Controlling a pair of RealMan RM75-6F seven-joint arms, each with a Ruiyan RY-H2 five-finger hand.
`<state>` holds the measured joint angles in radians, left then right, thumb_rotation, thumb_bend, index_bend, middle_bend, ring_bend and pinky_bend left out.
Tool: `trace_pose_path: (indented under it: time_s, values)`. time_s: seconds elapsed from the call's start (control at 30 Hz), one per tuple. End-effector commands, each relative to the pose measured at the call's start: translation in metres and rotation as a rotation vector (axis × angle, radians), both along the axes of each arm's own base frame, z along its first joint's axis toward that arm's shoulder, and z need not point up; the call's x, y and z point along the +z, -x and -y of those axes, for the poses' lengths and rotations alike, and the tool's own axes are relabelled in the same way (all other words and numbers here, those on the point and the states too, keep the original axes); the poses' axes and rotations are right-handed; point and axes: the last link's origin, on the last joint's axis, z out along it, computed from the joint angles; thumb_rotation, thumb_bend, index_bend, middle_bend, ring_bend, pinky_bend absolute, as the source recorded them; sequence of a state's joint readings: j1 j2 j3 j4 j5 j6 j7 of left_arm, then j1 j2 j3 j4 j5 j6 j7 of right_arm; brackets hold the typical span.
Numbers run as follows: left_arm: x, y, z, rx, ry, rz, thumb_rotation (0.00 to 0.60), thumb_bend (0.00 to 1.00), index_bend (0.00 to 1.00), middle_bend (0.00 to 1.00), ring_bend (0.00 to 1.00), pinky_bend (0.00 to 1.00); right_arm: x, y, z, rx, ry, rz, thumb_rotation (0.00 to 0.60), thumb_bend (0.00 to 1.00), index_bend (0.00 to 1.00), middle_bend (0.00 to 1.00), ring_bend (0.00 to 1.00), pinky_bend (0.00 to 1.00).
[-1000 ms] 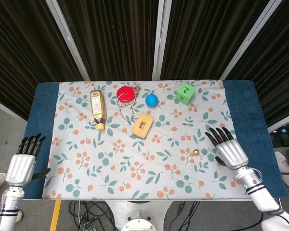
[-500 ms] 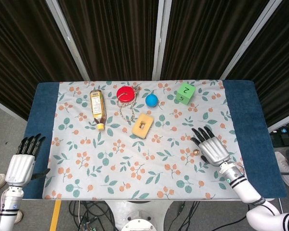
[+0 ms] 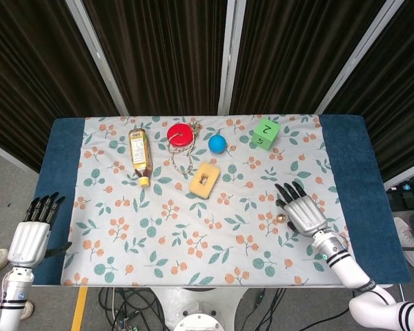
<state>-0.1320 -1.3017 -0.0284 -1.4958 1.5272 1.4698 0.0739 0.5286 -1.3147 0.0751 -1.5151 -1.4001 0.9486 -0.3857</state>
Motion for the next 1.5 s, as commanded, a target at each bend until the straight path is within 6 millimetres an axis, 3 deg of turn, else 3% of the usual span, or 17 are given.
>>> trace_pose_path:
  time_s: [0.03,0.53,0.73,1.5]
  values:
    - [-0.0004,0.0010,0.0000,0.004,0.003,0.000,0.600,0.00,0.00,0.00,0.00,0.00,-0.0028,-0.0003,0.0010,0.003,-0.008,0.006,0.600,0.20,0.35,0.00,0.00,0.00]
    - [-0.0019,0.0040,0.0011,0.013,0.026,0.012,0.600,0.00,0.00,0.00,0.00,0.01,-0.0085,0.0009,0.0058,0.010,-0.006,0.006,0.600,0.22,0.47,0.00,0.00,0.00]
    - [-0.0020,0.0043,0.0010,0.014,0.024,0.012,0.600,0.00,0.00,0.00,0.00,0.01,-0.0092,0.0017,0.0070,0.006,-0.011,0.002,0.600,0.29,0.48,0.01,0.00,0.00]
    - [-0.0028,0.0054,0.0012,0.017,0.030,0.011,0.600,0.00,0.00,0.00,0.00,0.01,-0.0116,0.0034,0.0087,0.000,-0.009,0.001,0.600,0.32,0.54,0.02,0.00,0.00]
